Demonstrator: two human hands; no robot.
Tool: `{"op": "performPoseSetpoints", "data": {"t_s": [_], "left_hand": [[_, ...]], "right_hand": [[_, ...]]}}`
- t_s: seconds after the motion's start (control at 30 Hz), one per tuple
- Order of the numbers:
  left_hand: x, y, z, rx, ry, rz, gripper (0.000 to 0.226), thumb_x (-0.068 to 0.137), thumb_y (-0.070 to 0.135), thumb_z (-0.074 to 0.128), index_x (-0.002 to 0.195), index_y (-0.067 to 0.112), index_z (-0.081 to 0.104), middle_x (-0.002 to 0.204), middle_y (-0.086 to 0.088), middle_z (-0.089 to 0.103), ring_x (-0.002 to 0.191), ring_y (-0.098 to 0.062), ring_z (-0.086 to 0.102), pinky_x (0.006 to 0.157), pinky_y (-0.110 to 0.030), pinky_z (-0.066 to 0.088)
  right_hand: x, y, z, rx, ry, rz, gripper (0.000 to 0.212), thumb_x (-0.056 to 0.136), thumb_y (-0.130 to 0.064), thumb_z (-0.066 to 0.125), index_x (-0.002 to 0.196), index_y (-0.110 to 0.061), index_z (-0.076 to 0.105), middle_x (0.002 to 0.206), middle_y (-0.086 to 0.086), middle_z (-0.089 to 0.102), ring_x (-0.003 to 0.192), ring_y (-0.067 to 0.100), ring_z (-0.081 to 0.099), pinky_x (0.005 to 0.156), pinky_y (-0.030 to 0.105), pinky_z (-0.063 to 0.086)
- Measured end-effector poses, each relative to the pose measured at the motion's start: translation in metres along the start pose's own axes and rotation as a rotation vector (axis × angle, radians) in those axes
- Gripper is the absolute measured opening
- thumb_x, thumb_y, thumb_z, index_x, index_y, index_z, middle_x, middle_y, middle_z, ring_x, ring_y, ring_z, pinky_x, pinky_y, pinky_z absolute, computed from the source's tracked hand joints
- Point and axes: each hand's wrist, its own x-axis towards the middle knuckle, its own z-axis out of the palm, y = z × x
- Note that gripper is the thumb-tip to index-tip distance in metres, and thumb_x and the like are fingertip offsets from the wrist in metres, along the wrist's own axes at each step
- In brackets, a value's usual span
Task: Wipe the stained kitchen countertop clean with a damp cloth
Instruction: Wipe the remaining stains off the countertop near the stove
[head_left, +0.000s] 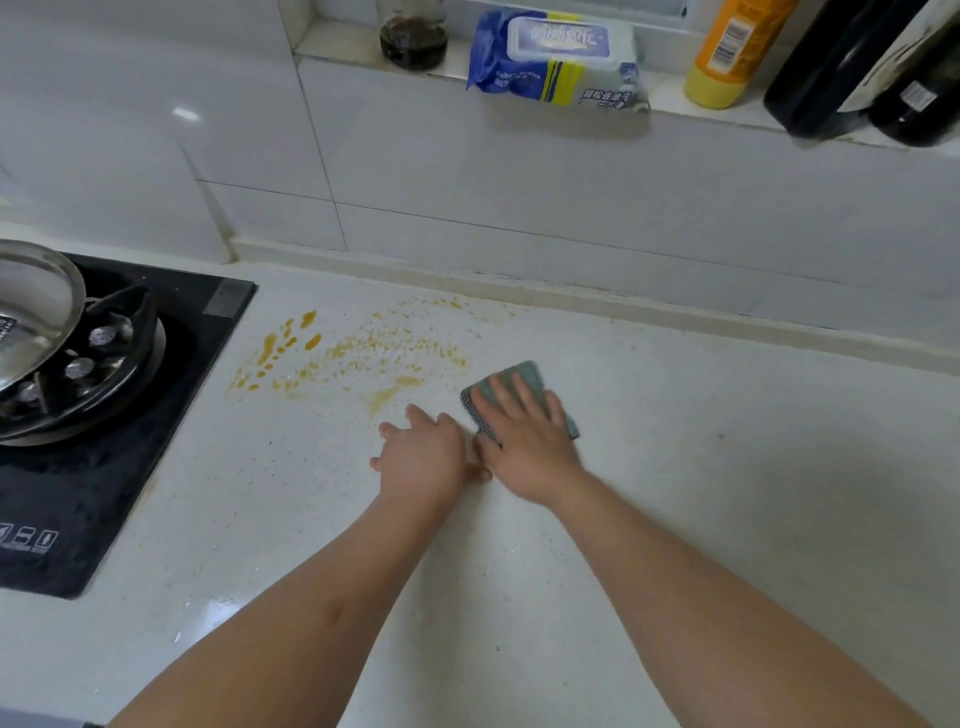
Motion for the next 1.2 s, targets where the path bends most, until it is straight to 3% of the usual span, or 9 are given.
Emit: {"op": "performPoseSetpoints", "data": {"t_s": [0.1,0.17,0.27,0.37,0.47,0.7,0.9,1.03,1.2], "left_hand": [[0.002,-0.002,0.002,0.007,0.017,0.006,0.077,0.083,0.066,0.072,0.130,0.009,0.052,0.133,-0.020,0.044,0.123,-0.054,0.046,0.089,-0.060,0.054],[0.003,-0.002,0.002,0.010,0.020,0.002,0.077,0.081,0.067,0.074,0.128,0.011,0.053,0.125,-0.016,0.045,0.118,-0.050,0.048,0.088,-0.059,0.054],[0.003,-0.002,0.003,-0.002,0.021,-0.015,0.077,0.077,0.070,0.075,0.128,0.015,0.055,0.122,-0.012,0.045,0.114,-0.045,0.049,0.087,-0.056,0.055],[0.001,-0.001,0.002,-0.012,0.025,-0.023,0.077,0.076,0.072,0.074,0.128,0.018,0.055,0.119,-0.009,0.045,0.110,-0.041,0.050,0.085,-0.051,0.054],[-0.001,0.001,0.001,-0.018,0.041,-0.027,0.076,0.076,0.072,0.073,0.128,0.021,0.056,0.117,-0.007,0.045,0.106,-0.039,0.050,0.079,-0.045,0.052],[-0.003,0.003,0.001,0.015,0.049,-0.048,0.075,0.078,0.074,0.071,0.128,0.021,0.053,0.121,-0.005,0.046,0.107,-0.034,0.050,0.069,-0.038,0.040],[-0.001,0.000,0.002,-0.047,0.066,-0.070,0.087,0.072,0.075,0.076,0.142,0.030,0.051,0.129,0.000,0.047,0.113,-0.030,0.051,0.074,-0.038,0.044],[0.000,0.003,0.002,-0.058,0.071,-0.098,0.088,0.070,0.075,0.077,0.142,0.033,0.051,0.129,0.002,0.047,0.116,-0.029,0.051,0.075,-0.038,0.044],[-0.002,0.012,-0.007,-0.081,0.006,-0.160,0.084,0.072,0.064,0.084,0.141,0.026,0.052,0.132,-0.002,0.046,0.121,-0.032,0.048,0.079,-0.042,0.049]], "right_hand": [[-0.021,0.009,-0.001,0.070,0.206,-0.014,0.072,0.095,-0.055,0.039,0.159,-0.043,0.007,0.170,-0.015,0.003,0.157,0.018,-0.008,0.124,0.052,0.002],[-0.034,0.020,-0.012,0.250,0.418,0.164,0.082,0.087,-0.056,0.055,0.159,-0.031,0.024,0.165,-0.006,0.026,0.154,0.022,0.014,0.122,0.048,0.013],[-0.042,0.029,-0.027,0.466,0.600,0.287,0.072,0.076,-0.053,0.064,0.138,-0.018,0.054,0.135,0.002,0.051,0.128,0.028,0.043,0.111,0.048,0.035],[-0.040,0.016,-0.028,0.338,0.446,0.110,0.055,0.076,-0.051,0.071,0.121,-0.020,0.064,0.117,-0.001,0.057,0.110,0.026,0.050,0.099,0.046,0.043],[-0.032,0.002,-0.014,0.171,0.230,0.043,0.056,0.081,-0.058,0.066,0.127,-0.025,0.062,0.121,-0.003,0.057,0.114,0.026,0.048,0.100,0.040,0.038],[-0.018,0.042,-0.022,0.197,0.332,0.154,0.028,0.096,-0.024,0.060,0.121,-0.024,0.073,0.112,0.004,0.064,0.100,0.034,0.056,0.090,0.039,0.043],[-0.004,0.081,-0.088,1.229,0.088,0.585,0.013,0.084,-0.015,0.074,0.091,-0.004,0.078,0.080,0.011,0.072,0.069,0.021,0.062,0.065,0.030,0.045],[-0.012,0.092,-0.104,1.345,0.023,0.605,0.030,0.082,-0.009,0.070,0.103,0.013,0.068,0.086,0.016,0.063,0.078,0.027,0.057,0.073,0.041,0.043],[-0.013,0.090,-0.115,1.326,0.084,0.444,0.008,0.086,-0.007,0.070,0.086,-0.003,0.077,0.088,0.010,0.076,0.079,0.026,0.069,0.073,0.039,0.054]]}}
